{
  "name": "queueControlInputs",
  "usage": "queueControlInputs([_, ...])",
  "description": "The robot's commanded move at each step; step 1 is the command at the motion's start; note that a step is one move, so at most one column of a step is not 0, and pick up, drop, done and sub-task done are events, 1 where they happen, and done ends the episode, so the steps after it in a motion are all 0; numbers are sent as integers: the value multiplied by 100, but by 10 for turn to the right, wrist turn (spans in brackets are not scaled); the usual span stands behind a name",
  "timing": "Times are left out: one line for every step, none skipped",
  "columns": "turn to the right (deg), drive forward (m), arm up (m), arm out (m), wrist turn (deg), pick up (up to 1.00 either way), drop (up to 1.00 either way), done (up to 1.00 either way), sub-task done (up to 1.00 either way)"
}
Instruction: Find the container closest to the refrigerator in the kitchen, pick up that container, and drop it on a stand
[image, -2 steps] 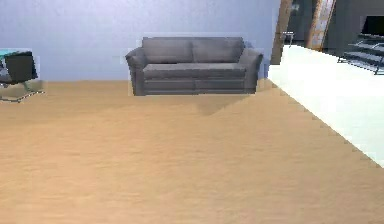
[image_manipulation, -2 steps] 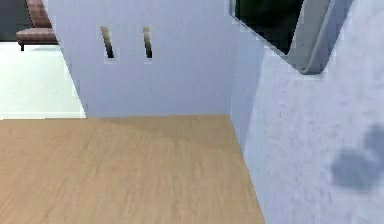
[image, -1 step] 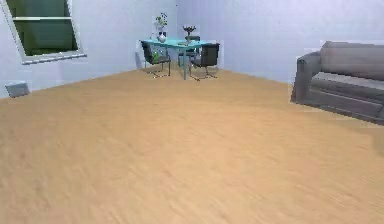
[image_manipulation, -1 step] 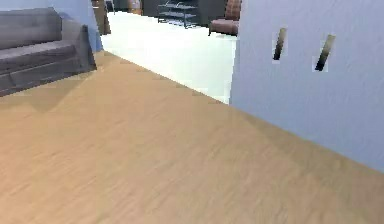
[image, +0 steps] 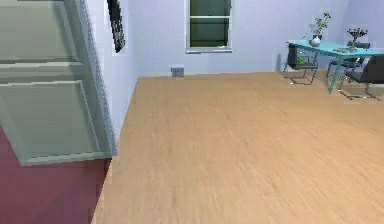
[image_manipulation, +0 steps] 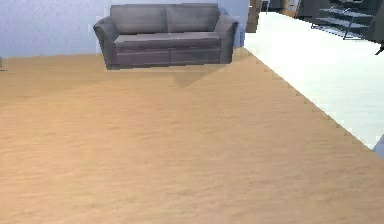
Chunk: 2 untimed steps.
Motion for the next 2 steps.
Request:
queueControlInputs([0, 40, 0, 0, 0, 0, 0, 0, 0])
queueControlInputs([-450, 0, 0, 0, 0, 0, 0, 0, 0])
